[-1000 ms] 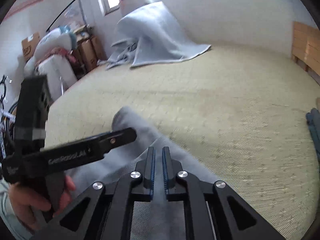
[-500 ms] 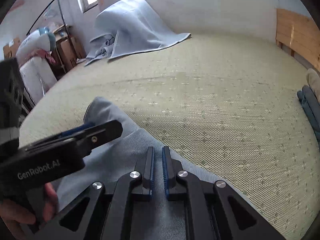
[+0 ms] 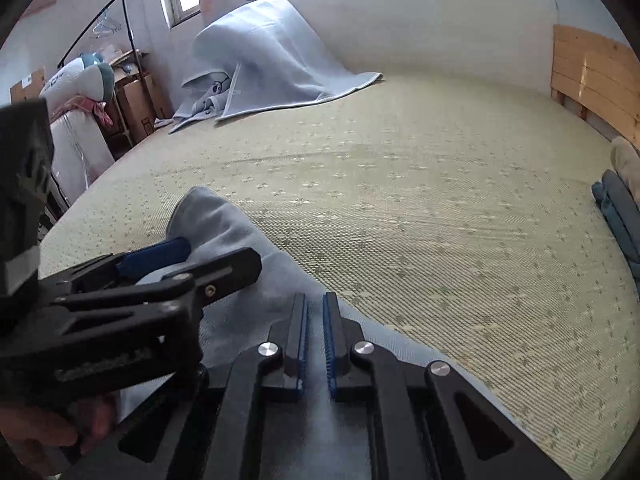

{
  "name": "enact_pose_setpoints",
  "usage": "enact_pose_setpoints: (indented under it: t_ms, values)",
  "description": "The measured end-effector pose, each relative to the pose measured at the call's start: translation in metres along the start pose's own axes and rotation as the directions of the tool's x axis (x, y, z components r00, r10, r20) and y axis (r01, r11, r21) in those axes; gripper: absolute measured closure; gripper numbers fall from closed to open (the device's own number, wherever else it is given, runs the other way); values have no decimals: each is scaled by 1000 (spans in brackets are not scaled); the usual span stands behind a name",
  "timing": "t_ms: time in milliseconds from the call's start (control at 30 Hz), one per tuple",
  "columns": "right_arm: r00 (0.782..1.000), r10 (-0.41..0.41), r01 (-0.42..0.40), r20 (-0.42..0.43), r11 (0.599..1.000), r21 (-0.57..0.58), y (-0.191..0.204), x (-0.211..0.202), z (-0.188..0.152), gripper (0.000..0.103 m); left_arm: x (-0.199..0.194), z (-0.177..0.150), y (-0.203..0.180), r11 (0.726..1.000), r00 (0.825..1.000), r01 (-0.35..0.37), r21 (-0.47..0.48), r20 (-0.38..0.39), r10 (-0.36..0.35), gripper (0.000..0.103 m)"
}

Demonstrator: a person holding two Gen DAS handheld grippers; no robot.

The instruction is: Fold clothes

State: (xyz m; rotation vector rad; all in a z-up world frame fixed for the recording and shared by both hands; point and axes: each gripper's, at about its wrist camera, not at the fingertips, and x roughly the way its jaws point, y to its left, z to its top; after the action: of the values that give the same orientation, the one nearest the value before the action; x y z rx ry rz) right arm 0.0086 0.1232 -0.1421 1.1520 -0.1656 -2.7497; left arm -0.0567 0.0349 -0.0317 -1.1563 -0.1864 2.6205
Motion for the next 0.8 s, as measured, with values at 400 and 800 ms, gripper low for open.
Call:
enact_pose_setpoints:
  t_ms: [400, 800]
  values:
    - [1000, -26, 26, 14, 1000, -14, -13, -58, -32, 99, 1, -1, -13, 995, 997, -69, 71, -13, 70, 20]
    - [1000, 10, -10, -20, 999, -37, -20, -52, -32, 97, -27, -18, -21, 992, 997, -70, 108, -8, 71, 20]
